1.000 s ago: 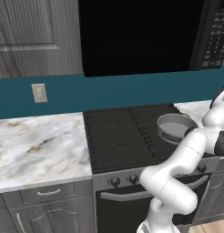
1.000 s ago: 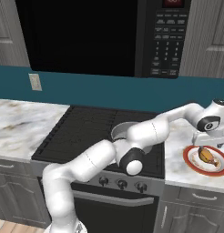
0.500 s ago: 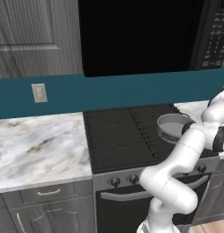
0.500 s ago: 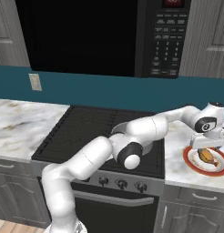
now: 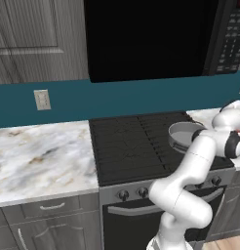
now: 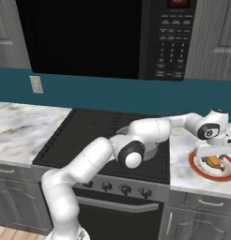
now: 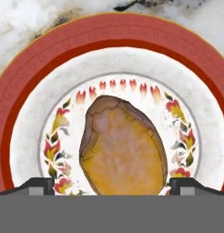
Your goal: Retrieve the frozen meat and place it in the pot on a burner. Then turn the burner on.
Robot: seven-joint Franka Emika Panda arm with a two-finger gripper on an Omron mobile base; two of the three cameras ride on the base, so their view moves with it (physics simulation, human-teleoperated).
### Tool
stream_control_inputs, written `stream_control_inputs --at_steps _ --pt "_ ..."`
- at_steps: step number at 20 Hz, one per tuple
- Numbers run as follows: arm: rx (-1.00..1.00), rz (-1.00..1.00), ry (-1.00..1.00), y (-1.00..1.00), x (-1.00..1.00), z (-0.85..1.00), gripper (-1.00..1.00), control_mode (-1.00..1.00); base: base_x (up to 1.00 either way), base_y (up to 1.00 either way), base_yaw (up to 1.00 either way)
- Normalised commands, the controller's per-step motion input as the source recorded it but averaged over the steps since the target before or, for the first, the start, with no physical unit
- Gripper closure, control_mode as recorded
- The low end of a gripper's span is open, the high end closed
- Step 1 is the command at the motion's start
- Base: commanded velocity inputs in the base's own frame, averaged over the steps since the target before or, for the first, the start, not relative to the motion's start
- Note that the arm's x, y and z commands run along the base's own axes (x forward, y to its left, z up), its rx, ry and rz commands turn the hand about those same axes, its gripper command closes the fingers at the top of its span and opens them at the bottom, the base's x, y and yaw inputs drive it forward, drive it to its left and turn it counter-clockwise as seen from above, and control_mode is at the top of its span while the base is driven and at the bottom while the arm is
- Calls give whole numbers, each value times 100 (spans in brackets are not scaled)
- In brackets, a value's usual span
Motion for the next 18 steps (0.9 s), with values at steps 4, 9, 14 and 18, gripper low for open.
stream_control_inputs --at_steps 4,9,14,18 --pt "2 0 9 0 0 -20 -100 -100 0 0 0" --pt "3 0 5 0 0 -12 -100 -100 0 0 0" --pt "5 5 1 -2 0 -7 -100 -100 0 0 0" --pt "3 1 0 0 0 -10 -100 -100 0 0 0"
